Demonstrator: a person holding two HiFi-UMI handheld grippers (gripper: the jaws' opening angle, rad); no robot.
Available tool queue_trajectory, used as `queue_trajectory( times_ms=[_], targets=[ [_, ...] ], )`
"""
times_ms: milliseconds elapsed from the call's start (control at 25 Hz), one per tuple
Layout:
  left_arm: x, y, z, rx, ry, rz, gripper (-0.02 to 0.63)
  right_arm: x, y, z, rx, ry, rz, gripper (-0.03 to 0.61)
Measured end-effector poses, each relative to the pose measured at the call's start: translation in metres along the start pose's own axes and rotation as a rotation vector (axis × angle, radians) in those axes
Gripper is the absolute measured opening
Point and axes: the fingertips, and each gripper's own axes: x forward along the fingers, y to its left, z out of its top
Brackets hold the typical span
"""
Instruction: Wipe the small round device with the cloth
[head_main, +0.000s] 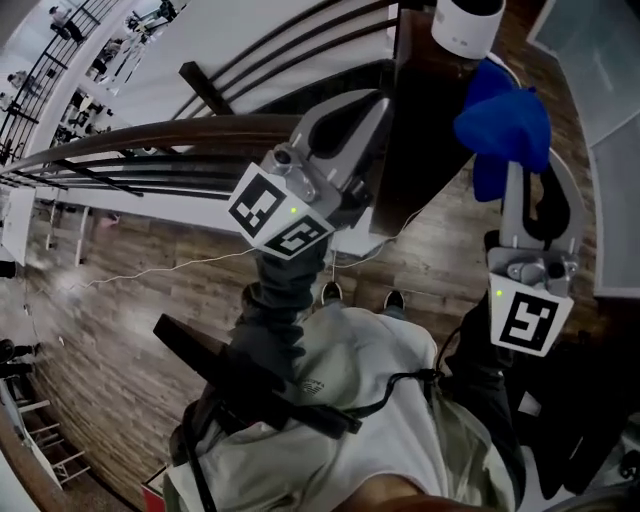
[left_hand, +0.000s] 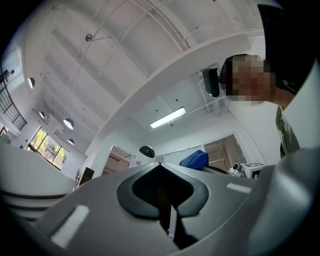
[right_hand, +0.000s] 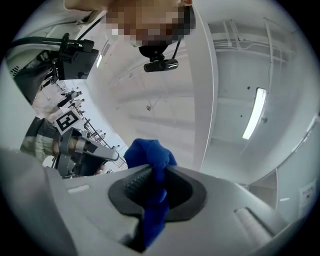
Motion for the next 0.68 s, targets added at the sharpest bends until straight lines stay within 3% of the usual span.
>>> queue_trajectory(
  times_ms=[680],
  targets=[
    [0.0005,-0.0091,-0.0016,0.018,0.001,0.021,-0.003,0.0003,-0.0016,-0.0036,0.006,-0.039,0.03,0.052]
  ],
)
